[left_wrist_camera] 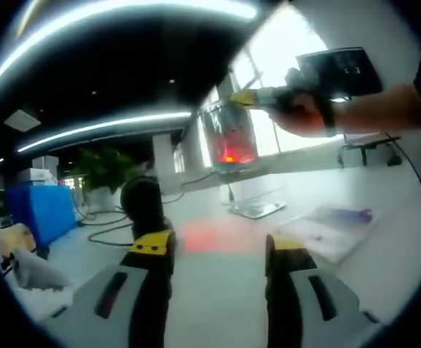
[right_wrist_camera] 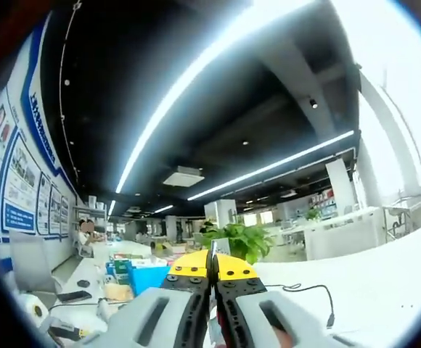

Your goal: Clip sheet goods on table flip sheet goods clip sheet goods scan sheet goods put sheet goods back to table

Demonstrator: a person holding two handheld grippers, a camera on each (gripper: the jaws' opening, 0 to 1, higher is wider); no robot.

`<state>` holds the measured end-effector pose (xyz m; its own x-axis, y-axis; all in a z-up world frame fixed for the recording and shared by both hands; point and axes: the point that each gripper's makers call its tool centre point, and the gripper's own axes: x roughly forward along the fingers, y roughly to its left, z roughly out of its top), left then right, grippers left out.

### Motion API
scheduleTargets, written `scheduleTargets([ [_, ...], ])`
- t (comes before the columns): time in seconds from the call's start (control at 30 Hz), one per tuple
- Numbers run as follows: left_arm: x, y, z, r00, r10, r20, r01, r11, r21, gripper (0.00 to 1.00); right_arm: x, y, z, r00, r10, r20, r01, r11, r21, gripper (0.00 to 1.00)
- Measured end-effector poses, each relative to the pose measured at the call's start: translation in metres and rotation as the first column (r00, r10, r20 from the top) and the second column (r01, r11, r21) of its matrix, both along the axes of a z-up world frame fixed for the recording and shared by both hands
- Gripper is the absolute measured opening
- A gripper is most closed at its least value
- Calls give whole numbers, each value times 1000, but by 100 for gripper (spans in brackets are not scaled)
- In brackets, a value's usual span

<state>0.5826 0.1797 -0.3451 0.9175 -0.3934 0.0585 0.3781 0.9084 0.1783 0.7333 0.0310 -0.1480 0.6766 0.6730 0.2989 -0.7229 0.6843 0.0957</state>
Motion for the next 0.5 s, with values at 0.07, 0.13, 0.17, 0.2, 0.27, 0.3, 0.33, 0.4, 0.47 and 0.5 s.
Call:
scheduleTargets([
  [0.07, 0, -1, 1, 1000, -4, 6, 4, 1000, 0, 42, -3, -2, -2, 1000, 4, 7, -4, 1000, -20, 0],
  [0.13, 0, -1, 1, 1000, -6, 8, 6, 1000, 4, 42, -5, -5, -6, 1000, 11, 11, -10, 999, -42, 0],
  [0.17, 0, -1, 1, 1000, -7, 8, 7, 1000, 3, 43, -6, -7, -9, 1000, 13, 9, -13, 998, -56, 0],
  [0.2, 0, -1, 2, 1000, -7, 9, 7, 1000, 2, 43, -6, -9, -10, 1000, 16, 8, -16, 998, -61, 0],
  [0.27, 0, -1, 2, 1000, -7, 9, 7, 1000, -1, 43, -7, -13, -14, 1000, 19, 7, -19, 996, -83, 0],
  [0.3, 0, -1, 2, 1000, -7, 9, 7, 1000, -1, 43, -8, -16, -15, 1000, 20, 7, -19, 996, -86, 0],
  [0.33, 0, -2, 2, 1000, -8, 10, 8, 1000, -1, 43, -8, -17, -16, 1000, 20, 8, -19, 996, -90, 0],
  [0.4, 0, -3, 2, 1000, -11, 11, 11, 1000, 2, 43, -8, -20, -17, 1000, 20, 3, -20, 996, -93, 0],
  [0.47, 0, -4, 2, 1000, -15, 15, 15, 1000, 5, 43, -8, -21, -19, 1000, 23, 8, -21, 993, -114, 0],
  [0.5, 0, -4, 3, 1000, -18, 18, 18, 1000, 4, 43, -7, -23, -20, 1000, 25, 6, -24, 993, -115, 0],
])
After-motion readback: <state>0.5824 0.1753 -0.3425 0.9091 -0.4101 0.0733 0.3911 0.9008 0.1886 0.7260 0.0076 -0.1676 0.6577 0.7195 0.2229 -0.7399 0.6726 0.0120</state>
